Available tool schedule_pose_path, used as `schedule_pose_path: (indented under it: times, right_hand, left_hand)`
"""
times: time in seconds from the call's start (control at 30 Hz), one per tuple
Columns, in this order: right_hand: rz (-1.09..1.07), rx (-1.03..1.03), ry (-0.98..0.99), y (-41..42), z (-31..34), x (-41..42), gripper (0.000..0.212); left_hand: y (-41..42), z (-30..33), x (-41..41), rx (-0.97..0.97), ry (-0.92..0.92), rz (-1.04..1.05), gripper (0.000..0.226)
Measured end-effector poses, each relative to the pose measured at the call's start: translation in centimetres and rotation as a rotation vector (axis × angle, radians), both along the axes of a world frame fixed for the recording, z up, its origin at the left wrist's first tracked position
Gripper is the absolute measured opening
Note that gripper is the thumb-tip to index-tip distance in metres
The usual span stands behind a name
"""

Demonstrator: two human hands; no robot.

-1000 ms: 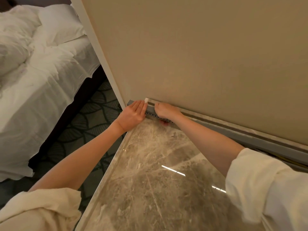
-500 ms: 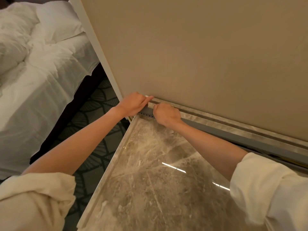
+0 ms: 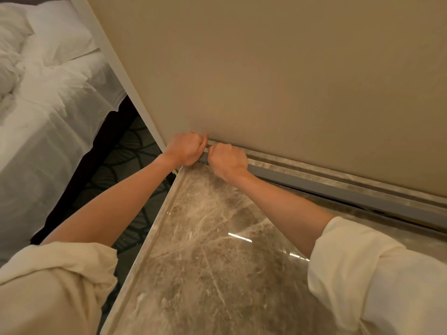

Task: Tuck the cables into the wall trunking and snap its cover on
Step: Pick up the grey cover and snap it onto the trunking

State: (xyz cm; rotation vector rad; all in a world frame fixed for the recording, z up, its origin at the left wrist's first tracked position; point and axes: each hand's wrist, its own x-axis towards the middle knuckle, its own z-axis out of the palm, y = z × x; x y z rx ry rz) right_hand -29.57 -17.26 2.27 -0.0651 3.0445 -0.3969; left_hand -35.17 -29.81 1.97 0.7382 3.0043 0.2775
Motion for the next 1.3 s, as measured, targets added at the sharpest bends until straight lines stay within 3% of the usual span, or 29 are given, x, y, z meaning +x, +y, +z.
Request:
schedule_pose_path:
  times: [0.37,0.53,0.63,0.77,0.93,1.07,1.17,1.3]
  right_hand:
    - [-0.063,-0.037,0.033,-0.1,-0.2,-0.4,0.039]
    - [0.085,-0.008,-0.016,0.8,-0.3,-0.5,0.034]
    - [0.109,-0.110,-0.067,2.1,-0.3,-0.3,0.051]
    - [0.211,-0.083,-0.074,6.4,-0.9,1.4,0.053]
    - [0.281,0.014,-0.065,14.8,-1.3,4.3,0.049]
    - [0.266,-0.034,-0.173,18.6,-1.4,6.6,0.044]
    - [0.249,-0.020,-0.145,18.5,-2.0,7.4,0.041]
    - [0.210,0.041,-0.048,18.1,-2.2,7.6,0.047]
  left_hand:
    - [0.1,-0.1,0.4,-0.041,0.127,-0.022,0.058]
    - [0.0,-0.2,0.7,-0.064,0.113,-0.003,0.055]
    - [0.2,-0.2,1.0,-0.076,0.128,0.016,0.052]
    - [-0.1,-0.1,1.9,-0.145,0.133,0.001,0.027]
    - [0.0,-0.9,2.0,-0.035,0.236,0.071,0.031]
    - [0.6,-1.2,2.4,-0.009,0.192,0.077,0.028]
    - [1.9,-0.6,2.9,0.055,0.216,-0.064,0.040]
    - [5.2,1.2,4.9,0.023,0.077,-0.320,0.039]
